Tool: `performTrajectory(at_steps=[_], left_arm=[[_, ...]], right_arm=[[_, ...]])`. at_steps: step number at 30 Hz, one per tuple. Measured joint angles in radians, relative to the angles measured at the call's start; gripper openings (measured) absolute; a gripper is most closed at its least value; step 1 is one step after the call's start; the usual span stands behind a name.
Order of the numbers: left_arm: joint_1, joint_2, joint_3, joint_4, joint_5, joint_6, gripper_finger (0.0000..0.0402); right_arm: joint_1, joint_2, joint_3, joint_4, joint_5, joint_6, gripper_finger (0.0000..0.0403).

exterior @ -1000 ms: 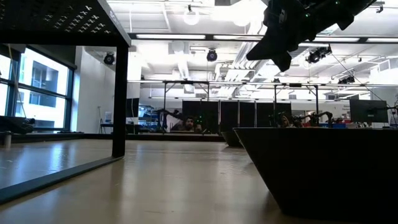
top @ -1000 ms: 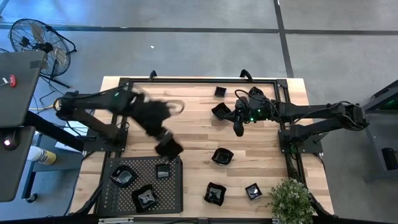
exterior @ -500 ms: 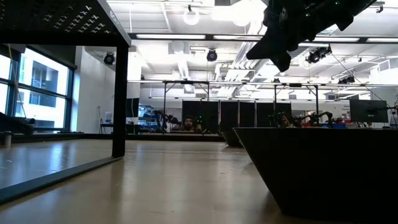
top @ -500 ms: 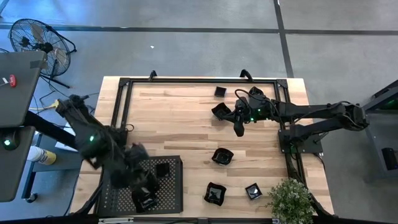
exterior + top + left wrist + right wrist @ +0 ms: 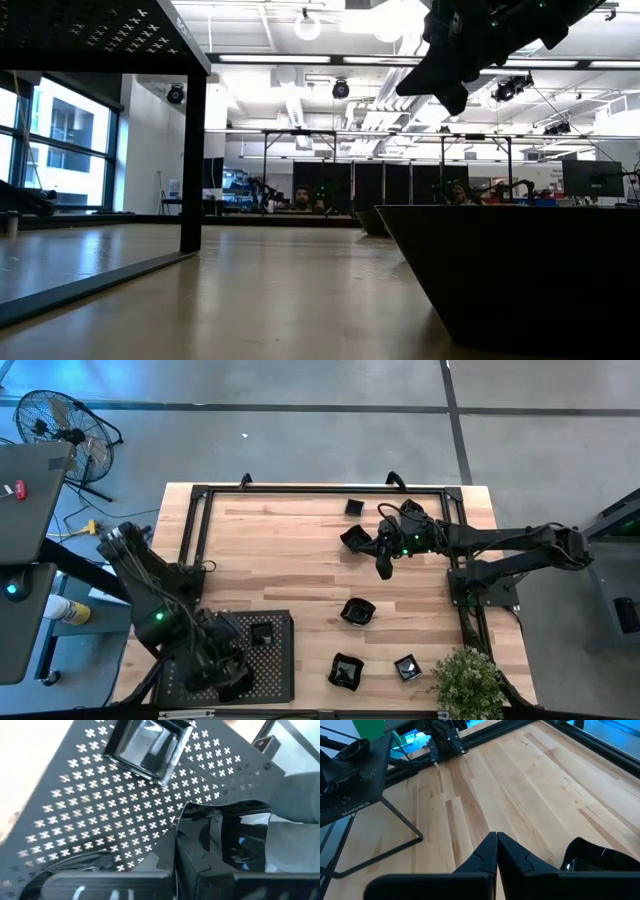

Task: Pick & Place Mini shaped plates
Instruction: Stack the distorted square plate on top of the distorted square plate on the shelf

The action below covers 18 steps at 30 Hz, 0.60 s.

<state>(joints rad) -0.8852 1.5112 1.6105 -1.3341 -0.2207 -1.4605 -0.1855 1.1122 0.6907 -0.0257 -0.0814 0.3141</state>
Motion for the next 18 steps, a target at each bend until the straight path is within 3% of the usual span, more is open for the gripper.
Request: performTrajectory(at_steps=[3, 13, 18], left_arm=[[0.0, 0.0, -0.03, 0.06, 0.005, -0.001, 0.0], [0.001, 0.0, -0.042, 0.059, 0.112, 0.019, 0.0001], [0.001, 0.0, -0.042, 0.059, 0.114, 0.016, 0.0012]], right_arm=[[0.0, 0.0, 0.0, 0.0, 0.0, 0.0, 0.0003], [0.0, 0.0, 0.0, 0.0, 0.0, 0.0, 0.0004], [0.0, 0.0, 0.0, 0.0, 0.0, -0.001, 0.0002]])
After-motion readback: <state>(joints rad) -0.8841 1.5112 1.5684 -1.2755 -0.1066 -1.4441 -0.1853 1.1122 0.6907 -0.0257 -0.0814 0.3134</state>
